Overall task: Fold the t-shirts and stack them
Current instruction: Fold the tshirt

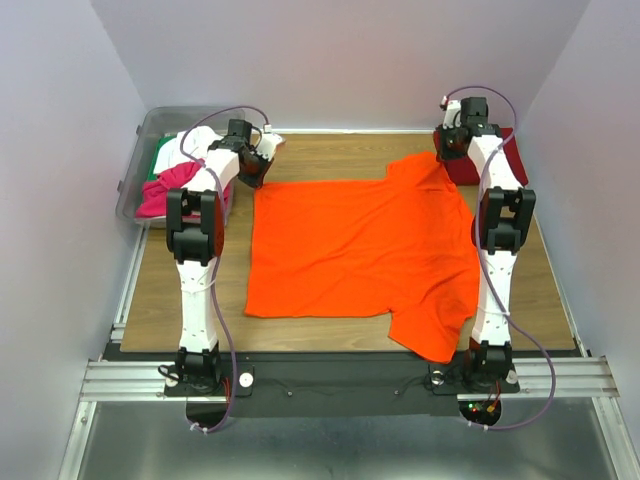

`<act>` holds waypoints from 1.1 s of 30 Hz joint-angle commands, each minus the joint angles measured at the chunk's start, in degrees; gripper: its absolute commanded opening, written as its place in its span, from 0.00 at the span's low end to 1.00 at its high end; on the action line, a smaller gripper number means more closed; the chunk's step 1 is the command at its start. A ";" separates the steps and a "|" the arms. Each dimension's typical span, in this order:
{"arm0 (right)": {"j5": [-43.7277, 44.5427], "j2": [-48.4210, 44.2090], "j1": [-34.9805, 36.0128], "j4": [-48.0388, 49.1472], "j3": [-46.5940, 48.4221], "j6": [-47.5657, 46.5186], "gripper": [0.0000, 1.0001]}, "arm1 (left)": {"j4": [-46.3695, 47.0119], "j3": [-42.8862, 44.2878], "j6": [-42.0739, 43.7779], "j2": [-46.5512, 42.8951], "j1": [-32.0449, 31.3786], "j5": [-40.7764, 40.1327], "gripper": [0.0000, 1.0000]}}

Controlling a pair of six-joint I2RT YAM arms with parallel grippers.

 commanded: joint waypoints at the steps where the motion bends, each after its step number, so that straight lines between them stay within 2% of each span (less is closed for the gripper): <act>1: 1.15 -0.76 0.06 5.07 4.90 0.98 0.01 | 4.64 3.42 -1.86 -3.28 1.27 -2.14 0.00; 7: 1.15 -5.68 0.06 5.86 0.52 -0.86 0.01 | 5.61 2.02 -1.16 -6.62 1.71 -0.65 0.00; 17: -0.78 -16.75 0.06 6.04 -12.58 -3.85 0.01 | 9.73 -13.44 4.11 -17.60 2.59 1.72 0.00; 33: -2.18 -28.53 0.06 6.04 -29.36 -7.10 0.00 | 11.58 -25.05 10.53 -26.13 2.59 2.78 0.00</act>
